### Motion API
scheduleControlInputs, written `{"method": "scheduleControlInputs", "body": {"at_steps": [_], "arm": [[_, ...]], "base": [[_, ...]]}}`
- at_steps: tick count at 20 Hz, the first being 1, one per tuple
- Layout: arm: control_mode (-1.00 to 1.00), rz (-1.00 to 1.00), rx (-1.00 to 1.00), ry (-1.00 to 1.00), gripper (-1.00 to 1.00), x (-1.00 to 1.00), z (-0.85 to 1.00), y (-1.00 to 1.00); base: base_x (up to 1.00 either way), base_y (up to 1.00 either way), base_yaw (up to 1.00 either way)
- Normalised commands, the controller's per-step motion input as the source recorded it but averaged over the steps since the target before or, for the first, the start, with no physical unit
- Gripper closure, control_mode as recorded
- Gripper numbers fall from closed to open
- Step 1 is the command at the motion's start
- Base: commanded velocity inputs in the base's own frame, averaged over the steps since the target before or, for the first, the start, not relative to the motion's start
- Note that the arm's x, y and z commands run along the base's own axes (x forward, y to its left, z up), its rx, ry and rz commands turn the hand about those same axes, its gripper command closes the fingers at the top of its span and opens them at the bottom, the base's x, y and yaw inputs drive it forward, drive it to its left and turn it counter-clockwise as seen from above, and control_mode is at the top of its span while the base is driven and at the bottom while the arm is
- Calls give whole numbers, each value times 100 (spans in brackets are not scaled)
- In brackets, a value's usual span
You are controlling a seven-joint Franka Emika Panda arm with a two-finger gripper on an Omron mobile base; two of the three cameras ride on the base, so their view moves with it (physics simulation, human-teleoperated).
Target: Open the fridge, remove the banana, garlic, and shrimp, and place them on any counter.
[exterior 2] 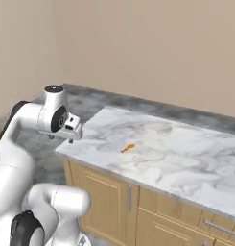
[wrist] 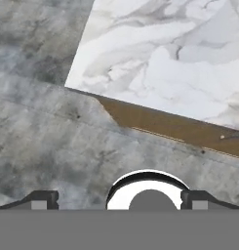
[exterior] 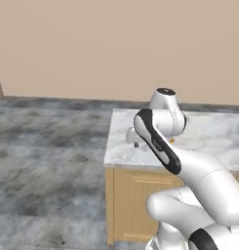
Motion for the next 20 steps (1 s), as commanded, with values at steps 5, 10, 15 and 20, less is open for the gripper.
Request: {"method": "scheduleControlInputs", "body": {"at_steps": [5,10,15,20], "arm": [[100,0,0,0,-100,0,0,0],[100,0,0,0,-100,0,0,0],[100,0,0,0,-100,0,0,0],[100,0,0,0,-100,0,0,0]], "base": [[0,11,100],[-4,49,94],[-2,87,77],[62,84,44]]}}
